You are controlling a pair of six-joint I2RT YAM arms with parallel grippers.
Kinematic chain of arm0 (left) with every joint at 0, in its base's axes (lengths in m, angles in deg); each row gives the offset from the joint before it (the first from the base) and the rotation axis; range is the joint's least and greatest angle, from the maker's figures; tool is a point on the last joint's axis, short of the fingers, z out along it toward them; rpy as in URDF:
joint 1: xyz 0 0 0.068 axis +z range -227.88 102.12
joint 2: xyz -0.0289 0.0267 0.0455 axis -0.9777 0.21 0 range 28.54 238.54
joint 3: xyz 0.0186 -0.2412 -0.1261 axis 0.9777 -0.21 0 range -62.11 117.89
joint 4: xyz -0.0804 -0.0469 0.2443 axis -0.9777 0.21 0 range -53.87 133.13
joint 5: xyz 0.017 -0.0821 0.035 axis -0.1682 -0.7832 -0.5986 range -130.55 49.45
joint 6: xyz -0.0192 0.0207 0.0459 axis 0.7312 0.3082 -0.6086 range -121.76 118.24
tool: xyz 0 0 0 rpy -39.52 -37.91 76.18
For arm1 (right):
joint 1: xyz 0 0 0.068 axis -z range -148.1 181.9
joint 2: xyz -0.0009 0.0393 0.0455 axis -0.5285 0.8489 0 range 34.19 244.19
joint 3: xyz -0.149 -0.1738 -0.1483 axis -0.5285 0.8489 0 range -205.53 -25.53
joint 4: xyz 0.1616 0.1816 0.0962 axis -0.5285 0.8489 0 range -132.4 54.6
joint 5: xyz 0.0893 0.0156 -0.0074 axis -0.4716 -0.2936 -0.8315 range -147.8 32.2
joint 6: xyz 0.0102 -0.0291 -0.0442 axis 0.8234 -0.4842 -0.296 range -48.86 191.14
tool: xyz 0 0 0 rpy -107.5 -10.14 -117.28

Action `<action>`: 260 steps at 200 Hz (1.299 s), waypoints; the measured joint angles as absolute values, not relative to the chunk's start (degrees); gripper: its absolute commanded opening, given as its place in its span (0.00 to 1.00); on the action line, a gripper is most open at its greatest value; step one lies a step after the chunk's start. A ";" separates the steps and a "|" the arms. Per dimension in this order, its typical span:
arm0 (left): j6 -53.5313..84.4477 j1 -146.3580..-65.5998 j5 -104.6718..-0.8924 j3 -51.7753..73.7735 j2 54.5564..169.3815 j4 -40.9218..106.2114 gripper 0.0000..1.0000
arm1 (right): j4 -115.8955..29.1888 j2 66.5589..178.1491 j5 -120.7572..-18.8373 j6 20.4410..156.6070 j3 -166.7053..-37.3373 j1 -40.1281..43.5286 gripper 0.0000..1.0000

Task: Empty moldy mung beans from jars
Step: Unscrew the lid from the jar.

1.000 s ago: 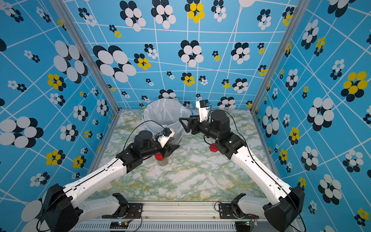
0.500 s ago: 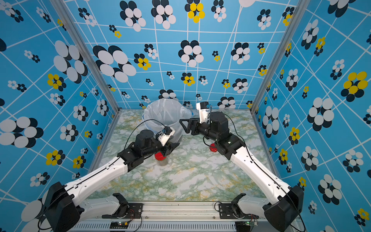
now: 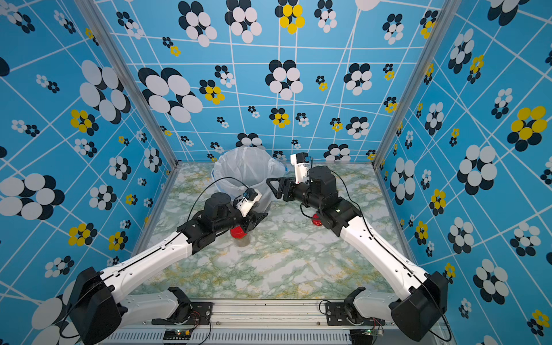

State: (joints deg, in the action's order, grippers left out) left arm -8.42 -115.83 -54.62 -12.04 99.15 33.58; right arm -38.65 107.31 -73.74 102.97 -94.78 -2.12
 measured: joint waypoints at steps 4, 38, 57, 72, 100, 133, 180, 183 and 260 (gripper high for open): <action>-8.42 -115.83 -54.60 -12.00 99.17 33.47 0.34 | -38.61 107.40 -73.74 102.95 -94.78 -2.12 0.74; -8.42 -115.90 -54.68 -11.67 99.28 33.34 0.34 | -38.94 107.49 -74.20 103.26 -94.78 -2.34 0.59; -8.42 -115.90 -54.66 -11.67 99.32 33.21 0.34 | -39.05 107.49 -74.40 103.37 -94.78 -2.31 0.61; -8.42 -115.90 -54.66 -11.67 99.32 33.06 0.34 | -39.70 107.46 -74.40 103.37 -94.63 -2.31 0.65; -8.42 -115.90 -54.66 -11.67 99.32 32.97 0.34 | -40.95 107.07 -74.40 103.63 -94.02 -2.31 0.69; -8.42 -115.90 -54.68 -11.67 99.30 32.68 0.34 | -42.50 106.77 -74.35 104.44 -93.87 -2.31 0.68; -8.42 -115.90 -54.66 -11.67 99.26 32.40 0.34 | -43.13 106.74 -74.25 105.33 -93.47 -2.16 0.52; -8.42 -115.90 -54.66 -11.67 99.26 32.40 0.34 | -43.13 106.74 -74.25 105.38 -93.47 -2.16 0.51; -9.58 -115.31 -57.15 -13.40 96.74 32.20 0.35 | -43.46 106.37 -79.34 99.91 -93.47 -1.48 0.45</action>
State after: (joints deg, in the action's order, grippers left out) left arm -9.58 -115.31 -57.15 -13.40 96.74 32.20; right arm -43.46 106.37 -79.34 99.91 -93.47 -1.48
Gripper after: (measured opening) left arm 0.552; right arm 0.578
